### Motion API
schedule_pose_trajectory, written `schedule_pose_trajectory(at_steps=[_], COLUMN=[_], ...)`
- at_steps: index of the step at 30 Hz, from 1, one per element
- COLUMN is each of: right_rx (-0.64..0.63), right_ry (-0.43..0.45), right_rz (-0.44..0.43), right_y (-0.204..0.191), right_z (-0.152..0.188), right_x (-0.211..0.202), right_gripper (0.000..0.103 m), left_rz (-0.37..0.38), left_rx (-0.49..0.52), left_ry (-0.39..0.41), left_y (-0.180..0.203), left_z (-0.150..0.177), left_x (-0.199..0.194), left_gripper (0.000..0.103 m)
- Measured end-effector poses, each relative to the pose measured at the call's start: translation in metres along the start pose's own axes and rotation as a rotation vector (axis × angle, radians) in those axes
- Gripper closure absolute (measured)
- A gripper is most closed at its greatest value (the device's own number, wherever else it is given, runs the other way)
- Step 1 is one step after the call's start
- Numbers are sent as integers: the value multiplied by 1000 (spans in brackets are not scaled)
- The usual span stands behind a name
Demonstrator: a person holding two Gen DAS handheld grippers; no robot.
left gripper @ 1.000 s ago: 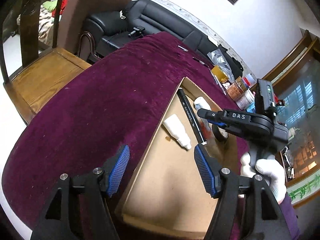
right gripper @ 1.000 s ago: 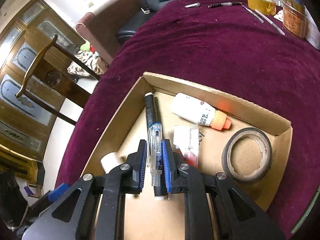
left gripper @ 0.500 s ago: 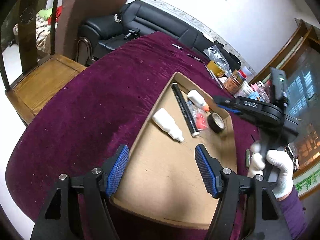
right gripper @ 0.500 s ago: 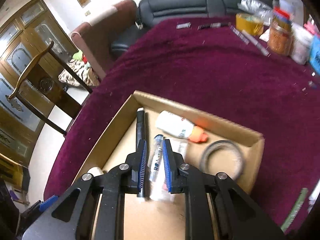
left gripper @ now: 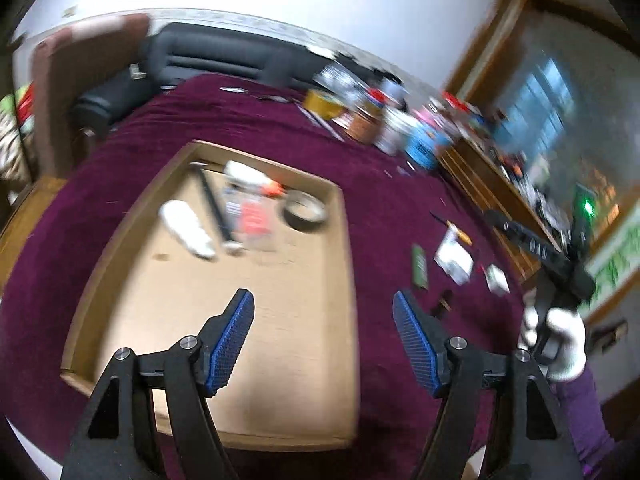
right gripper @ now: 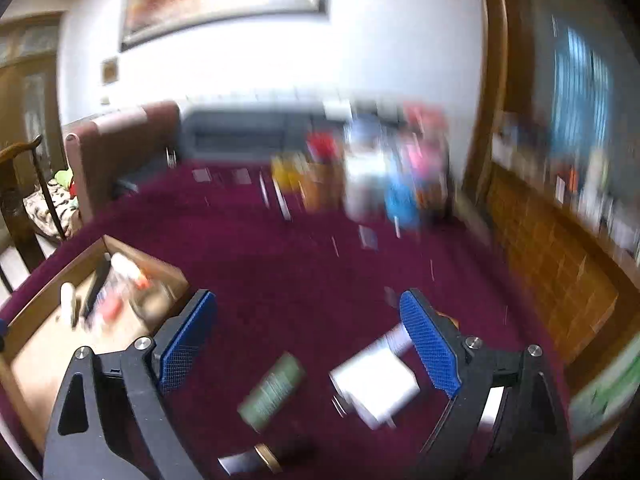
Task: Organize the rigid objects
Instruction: 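Move the left tool to the green lighter and grasp it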
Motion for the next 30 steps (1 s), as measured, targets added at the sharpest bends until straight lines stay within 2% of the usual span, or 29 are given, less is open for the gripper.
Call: schedule_pose_trajectory(at_steps=[5, 8, 11, 13, 14, 16, 21, 23, 24, 26, 27, 28, 30], right_rx=[315, 403, 417, 422, 426, 412, 364, 365, 368, 378, 385, 391, 401], right_ry=[31, 51, 75, 40, 51, 79, 71, 71, 69, 68, 65, 62, 51], right_rz=[41, 82, 102, 114, 97, 95, 105, 102, 101, 102, 100, 99, 103], right_y=[108, 152, 168, 173, 173, 174, 171, 171, 172, 174, 175, 177, 179], right_z=[17, 29, 40, 49, 49, 47, 48, 49, 49, 49, 50, 50, 53], right_x=[-2, 3, 9, 12, 8, 3, 4, 5, 6, 6, 7, 7, 9], right_gripper=[10, 10, 10, 10, 10, 10, 10, 10, 10, 10, 10, 10, 10], left_rz=[39, 18, -21, -41, -52, -72, -130, -147, -163, -185, -183, -173, -155], left_rx=[116, 179, 227, 244, 249, 253, 282, 293, 324, 385, 392, 396, 386], left_ry=[-101, -125, -148, -179, -193, -210, -259, -258, -234, -219, -217, -218, -227], left_y=[71, 100, 121, 134, 138, 144, 152, 153, 156, 161, 163, 165, 165], left_z=[15, 21, 23, 21, 18, 12, 4, 2, -1, -2, 0, 1, 5], left_x=[29, 44, 64, 84, 95, 116, 177, 190, 193, 196, 195, 194, 188], left_gripper=[37, 37, 37, 37, 37, 37, 37, 39, 42, 67, 73, 85, 87])
Point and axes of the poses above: each gripper's, at about its wrist camera, not at the fingertips, and x roughly the way its jaws point, y to its right, z to its underside, the point moved 9 cm from there along x, roughly the way its jaws point, and after that the axes turned 5 degrees about -z, right-handed, at the moved point
